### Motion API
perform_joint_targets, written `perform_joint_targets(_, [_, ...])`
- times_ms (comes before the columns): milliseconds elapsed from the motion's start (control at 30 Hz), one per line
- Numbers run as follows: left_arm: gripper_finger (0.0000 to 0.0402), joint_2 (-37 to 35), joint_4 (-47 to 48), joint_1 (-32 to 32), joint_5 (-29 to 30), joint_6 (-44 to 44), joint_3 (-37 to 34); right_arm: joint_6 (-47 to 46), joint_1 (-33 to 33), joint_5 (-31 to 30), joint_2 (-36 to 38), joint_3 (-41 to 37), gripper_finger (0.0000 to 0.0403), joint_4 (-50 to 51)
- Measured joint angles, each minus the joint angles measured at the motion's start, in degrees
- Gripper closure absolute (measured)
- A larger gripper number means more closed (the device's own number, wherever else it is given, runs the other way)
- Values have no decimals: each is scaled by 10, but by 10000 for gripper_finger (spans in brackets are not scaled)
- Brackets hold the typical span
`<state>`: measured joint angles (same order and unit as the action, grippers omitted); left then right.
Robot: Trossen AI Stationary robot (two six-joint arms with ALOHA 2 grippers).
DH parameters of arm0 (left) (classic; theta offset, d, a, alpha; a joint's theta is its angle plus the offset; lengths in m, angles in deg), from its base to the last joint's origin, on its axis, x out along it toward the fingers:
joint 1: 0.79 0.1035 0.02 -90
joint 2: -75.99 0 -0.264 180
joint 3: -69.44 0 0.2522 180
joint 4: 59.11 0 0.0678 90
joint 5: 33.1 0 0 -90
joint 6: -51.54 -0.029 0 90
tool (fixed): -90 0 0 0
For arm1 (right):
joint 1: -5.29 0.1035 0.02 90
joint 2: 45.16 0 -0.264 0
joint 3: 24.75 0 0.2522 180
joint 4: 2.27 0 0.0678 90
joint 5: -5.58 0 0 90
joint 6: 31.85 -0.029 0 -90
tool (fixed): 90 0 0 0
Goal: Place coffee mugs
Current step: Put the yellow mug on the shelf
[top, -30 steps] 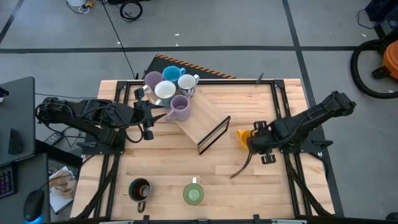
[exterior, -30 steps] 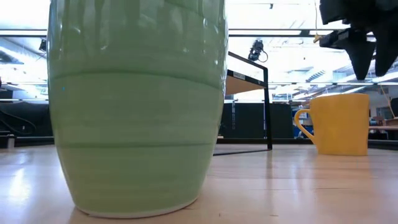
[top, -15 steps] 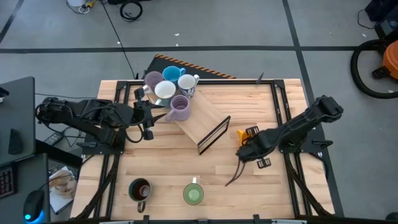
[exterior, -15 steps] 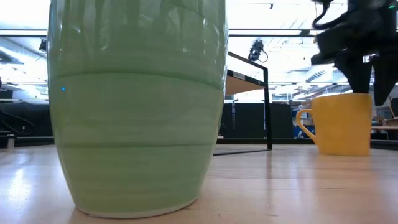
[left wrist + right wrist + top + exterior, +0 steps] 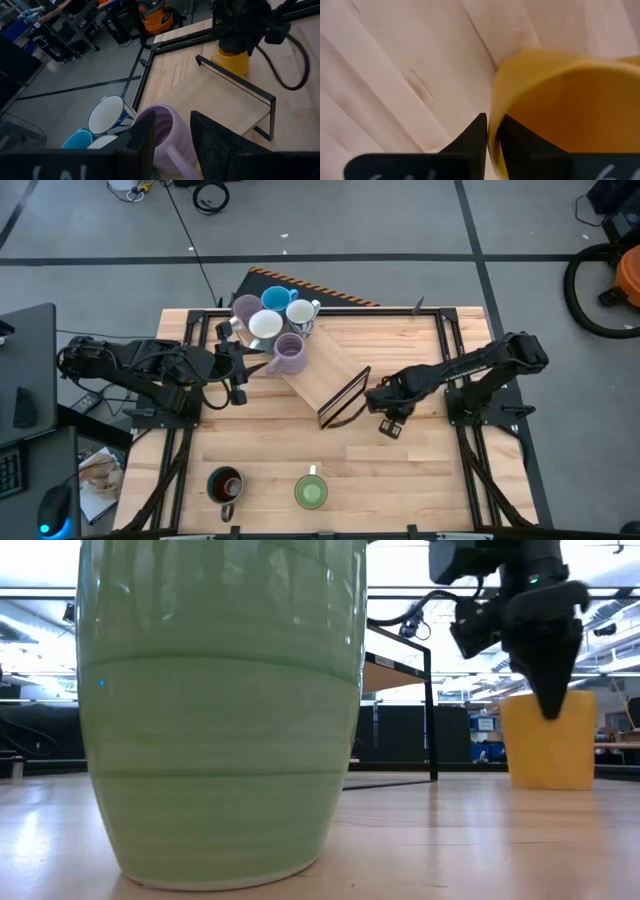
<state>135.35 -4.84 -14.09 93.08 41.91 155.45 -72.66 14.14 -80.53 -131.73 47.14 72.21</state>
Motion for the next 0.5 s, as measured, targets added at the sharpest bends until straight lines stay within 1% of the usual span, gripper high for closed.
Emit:
perform_joint_targets(133, [274, 0, 1, 0, 0, 0, 0, -11, -9, -10, -1, 0, 346, -45])
perform_joint_targets(267, [274, 0, 2, 0, 0, 0, 0, -2, -9, -5, 0, 0, 340, -91])
perform_joint_targets(400, [274, 0, 2, 0, 0, 0, 0, 8, -10, -2, 11, 0, 322, -81])
perform_joint_targets(500, [274, 0, 2, 0, 0, 0, 0, 15, -10, -2, 26, 0, 299, -80])
